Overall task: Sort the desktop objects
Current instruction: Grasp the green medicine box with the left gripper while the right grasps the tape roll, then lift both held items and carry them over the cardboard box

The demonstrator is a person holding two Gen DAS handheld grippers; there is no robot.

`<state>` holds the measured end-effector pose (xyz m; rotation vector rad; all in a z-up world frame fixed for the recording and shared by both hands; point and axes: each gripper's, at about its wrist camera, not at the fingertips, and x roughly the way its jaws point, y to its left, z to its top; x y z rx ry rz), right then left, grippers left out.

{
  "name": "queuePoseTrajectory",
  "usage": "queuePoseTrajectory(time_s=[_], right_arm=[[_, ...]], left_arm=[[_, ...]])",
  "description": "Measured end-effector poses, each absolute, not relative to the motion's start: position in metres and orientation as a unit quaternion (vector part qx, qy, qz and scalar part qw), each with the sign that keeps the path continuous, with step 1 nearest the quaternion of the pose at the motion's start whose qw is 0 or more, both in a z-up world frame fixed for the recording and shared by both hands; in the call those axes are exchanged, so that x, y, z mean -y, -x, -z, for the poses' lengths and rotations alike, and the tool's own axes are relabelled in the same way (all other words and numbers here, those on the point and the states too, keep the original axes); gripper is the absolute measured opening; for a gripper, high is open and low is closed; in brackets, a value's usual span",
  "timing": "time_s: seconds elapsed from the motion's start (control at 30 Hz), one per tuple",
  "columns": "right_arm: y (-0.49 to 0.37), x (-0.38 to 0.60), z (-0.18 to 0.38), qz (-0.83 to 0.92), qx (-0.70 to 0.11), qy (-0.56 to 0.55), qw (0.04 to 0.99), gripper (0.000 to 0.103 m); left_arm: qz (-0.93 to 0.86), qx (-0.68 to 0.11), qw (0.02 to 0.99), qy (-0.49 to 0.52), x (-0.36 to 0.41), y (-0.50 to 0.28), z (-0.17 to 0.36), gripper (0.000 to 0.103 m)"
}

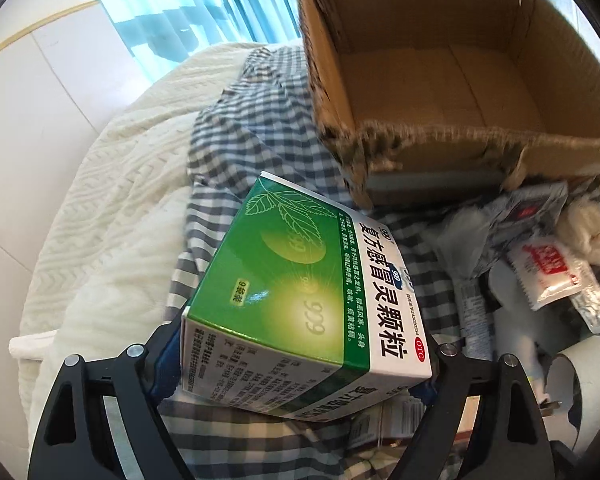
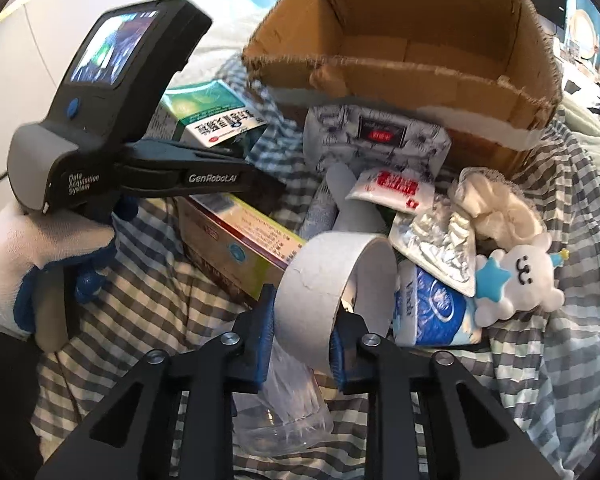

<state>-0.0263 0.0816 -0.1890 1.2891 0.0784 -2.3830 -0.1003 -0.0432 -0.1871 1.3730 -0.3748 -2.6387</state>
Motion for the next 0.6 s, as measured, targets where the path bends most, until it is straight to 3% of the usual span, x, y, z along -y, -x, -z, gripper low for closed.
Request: queuePoseTrajectory(time_s=[0.6], right_arm=[[-0.014,-0.112,0.108,0.919,-0.027,-0.352,0.177,0.021]], left_arm=[[0.930,0.049,-0.012,-0.364,0.037,0.045,0.095,0.089]])
